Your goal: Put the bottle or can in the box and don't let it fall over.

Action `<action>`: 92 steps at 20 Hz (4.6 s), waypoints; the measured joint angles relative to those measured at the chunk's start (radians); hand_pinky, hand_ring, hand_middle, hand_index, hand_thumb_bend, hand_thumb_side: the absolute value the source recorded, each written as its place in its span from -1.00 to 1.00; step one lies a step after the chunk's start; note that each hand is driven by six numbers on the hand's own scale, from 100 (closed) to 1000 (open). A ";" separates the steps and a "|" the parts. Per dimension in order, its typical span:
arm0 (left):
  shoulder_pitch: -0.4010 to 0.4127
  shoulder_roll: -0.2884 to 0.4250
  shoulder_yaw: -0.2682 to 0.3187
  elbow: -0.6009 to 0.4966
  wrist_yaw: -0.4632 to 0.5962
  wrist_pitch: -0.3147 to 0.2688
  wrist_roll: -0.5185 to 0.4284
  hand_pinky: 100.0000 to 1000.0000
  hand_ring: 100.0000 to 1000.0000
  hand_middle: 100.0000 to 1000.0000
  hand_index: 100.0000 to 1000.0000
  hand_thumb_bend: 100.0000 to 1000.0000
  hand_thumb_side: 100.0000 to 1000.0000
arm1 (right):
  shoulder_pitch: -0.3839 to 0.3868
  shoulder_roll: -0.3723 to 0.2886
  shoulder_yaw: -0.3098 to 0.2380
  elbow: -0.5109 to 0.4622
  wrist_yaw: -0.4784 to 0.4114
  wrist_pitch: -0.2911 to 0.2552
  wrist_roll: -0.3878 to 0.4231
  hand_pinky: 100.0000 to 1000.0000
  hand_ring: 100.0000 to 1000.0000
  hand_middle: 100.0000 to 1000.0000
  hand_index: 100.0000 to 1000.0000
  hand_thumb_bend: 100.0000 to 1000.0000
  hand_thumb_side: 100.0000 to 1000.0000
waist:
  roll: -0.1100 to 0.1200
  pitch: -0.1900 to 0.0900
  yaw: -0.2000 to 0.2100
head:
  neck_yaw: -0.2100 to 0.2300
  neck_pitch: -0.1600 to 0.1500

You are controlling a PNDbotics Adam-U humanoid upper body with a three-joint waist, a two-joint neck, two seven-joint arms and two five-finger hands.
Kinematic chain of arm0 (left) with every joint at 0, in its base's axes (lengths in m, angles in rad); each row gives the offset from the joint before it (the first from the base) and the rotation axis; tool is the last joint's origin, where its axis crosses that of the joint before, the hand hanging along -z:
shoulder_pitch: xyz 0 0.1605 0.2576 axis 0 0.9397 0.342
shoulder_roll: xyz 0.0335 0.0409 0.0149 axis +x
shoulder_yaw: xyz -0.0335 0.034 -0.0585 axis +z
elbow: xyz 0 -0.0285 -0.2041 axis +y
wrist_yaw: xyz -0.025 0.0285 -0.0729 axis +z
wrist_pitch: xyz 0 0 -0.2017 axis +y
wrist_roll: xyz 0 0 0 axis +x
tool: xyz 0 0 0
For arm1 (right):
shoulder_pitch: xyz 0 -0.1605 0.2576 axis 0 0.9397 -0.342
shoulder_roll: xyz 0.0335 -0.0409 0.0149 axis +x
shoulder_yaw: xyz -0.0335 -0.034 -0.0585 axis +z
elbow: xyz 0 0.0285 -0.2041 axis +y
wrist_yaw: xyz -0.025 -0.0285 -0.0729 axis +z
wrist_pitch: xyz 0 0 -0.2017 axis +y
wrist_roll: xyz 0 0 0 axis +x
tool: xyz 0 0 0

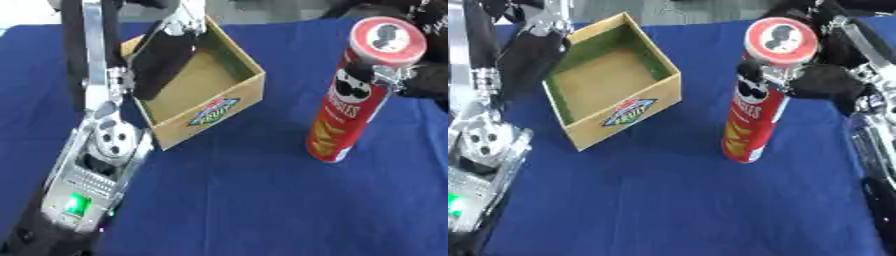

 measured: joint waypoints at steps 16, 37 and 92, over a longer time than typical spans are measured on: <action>0.020 0.000 -0.012 0.000 0.011 0.019 -0.004 0.00 -0.28 0.13 0.33 -0.85 -0.47 | 0.043 0.000 0.000 0.000 0.072 0.023 0.051 1.00 1.00 1.00 1.00 -0.11 -0.76 | 0.003 0.012 0.010 | 0.000 -0.012; 0.050 0.001 -0.019 0.000 0.026 0.042 -0.005 -0.01 -0.29 0.12 0.32 -0.88 -0.44 | 0.068 0.017 0.002 0.000 0.071 0.045 0.072 1.00 1.00 0.83 0.87 -0.14 -0.77 | 0.007 0.013 0.013 | -0.006 -0.022; 0.363 0.196 0.412 0.000 0.251 -0.209 0.371 0.28 0.04 0.26 0.46 -0.45 0.00 | -0.268 -0.024 0.042 0.004 -0.126 0.075 -0.043 1.00 0.65 0.06 0.16 -1.00 -1.00 | -0.021 0.011 0.046 | -0.069 -0.030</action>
